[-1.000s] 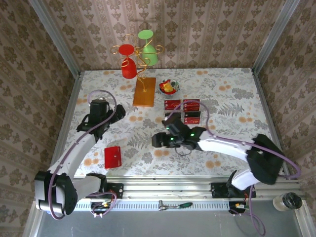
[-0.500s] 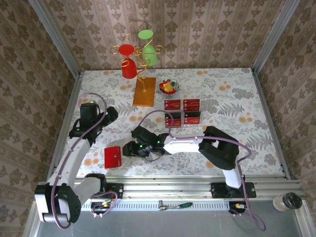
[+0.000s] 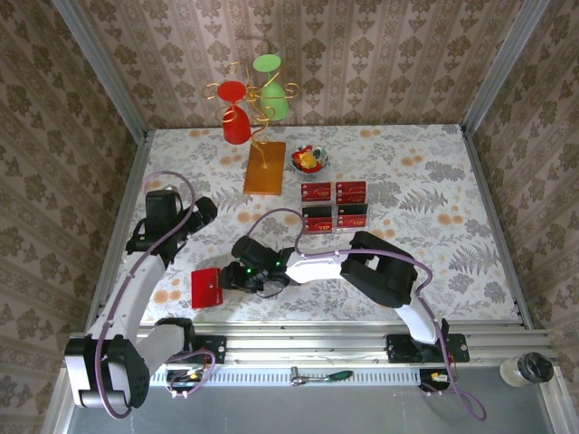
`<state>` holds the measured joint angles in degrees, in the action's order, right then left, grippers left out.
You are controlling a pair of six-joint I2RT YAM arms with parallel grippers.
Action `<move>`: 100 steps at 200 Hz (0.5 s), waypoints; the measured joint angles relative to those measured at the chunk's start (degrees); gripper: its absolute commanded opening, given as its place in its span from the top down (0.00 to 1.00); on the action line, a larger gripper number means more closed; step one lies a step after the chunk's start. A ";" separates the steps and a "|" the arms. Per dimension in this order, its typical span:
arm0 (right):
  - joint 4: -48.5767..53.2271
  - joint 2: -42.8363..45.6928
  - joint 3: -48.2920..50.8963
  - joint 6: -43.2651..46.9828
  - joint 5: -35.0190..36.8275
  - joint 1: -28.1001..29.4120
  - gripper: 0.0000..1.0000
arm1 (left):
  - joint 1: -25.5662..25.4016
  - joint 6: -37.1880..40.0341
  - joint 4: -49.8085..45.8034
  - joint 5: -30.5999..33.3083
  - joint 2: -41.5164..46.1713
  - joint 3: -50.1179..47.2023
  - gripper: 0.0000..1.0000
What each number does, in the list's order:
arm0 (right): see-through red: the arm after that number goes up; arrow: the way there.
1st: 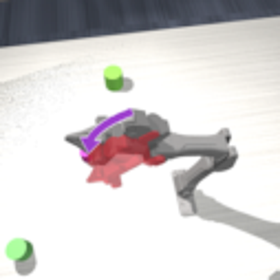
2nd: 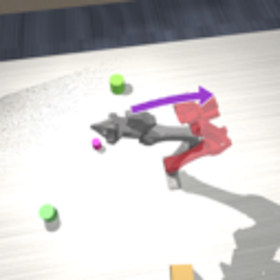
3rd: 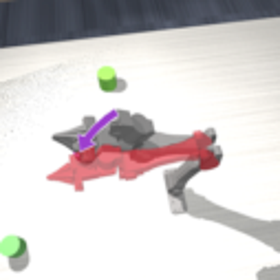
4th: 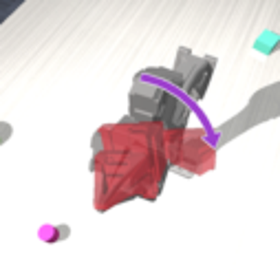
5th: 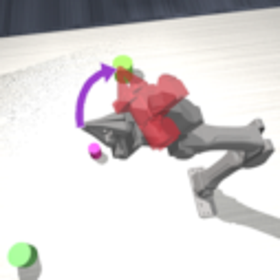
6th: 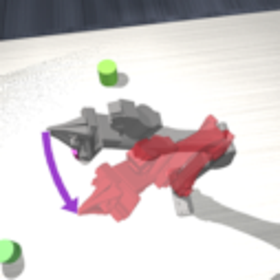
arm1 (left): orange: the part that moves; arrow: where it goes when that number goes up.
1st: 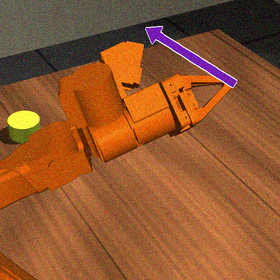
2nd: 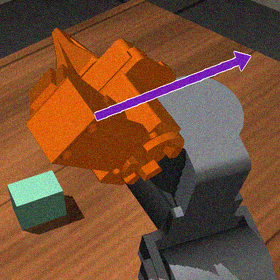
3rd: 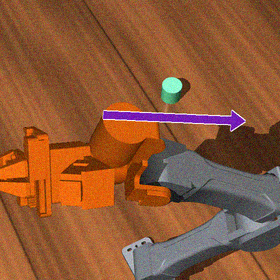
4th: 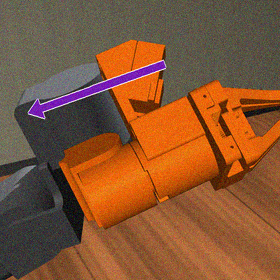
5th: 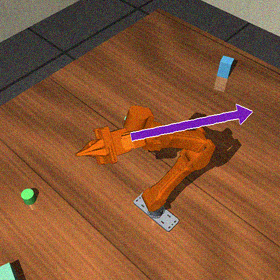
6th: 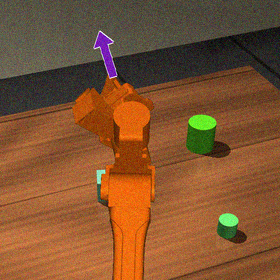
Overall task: Put the credit cards into the card holder
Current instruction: Pick up the card holder from the bottom-left of the table.
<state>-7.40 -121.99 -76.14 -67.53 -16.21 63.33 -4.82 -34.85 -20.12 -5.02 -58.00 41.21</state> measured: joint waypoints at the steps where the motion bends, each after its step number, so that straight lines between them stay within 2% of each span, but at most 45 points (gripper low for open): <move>1: 0.00 -0.04 -0.04 -0.02 0.00 0.00 0.55 | 0.02 0.00 0.00 0.00 0.00 0.00 0.00; 100: -0.13 -3.89 -5.14 -0.52 -1.53 0.70 0.56 | 1.09 0.13 1.14 -1.27 0.00 -1.81 0.00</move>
<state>-7.53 -125.89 -81.28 -68.05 -17.74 64.03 -3.73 -34.72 -18.98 -6.28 -58.00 39.40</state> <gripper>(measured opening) 0.440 0.999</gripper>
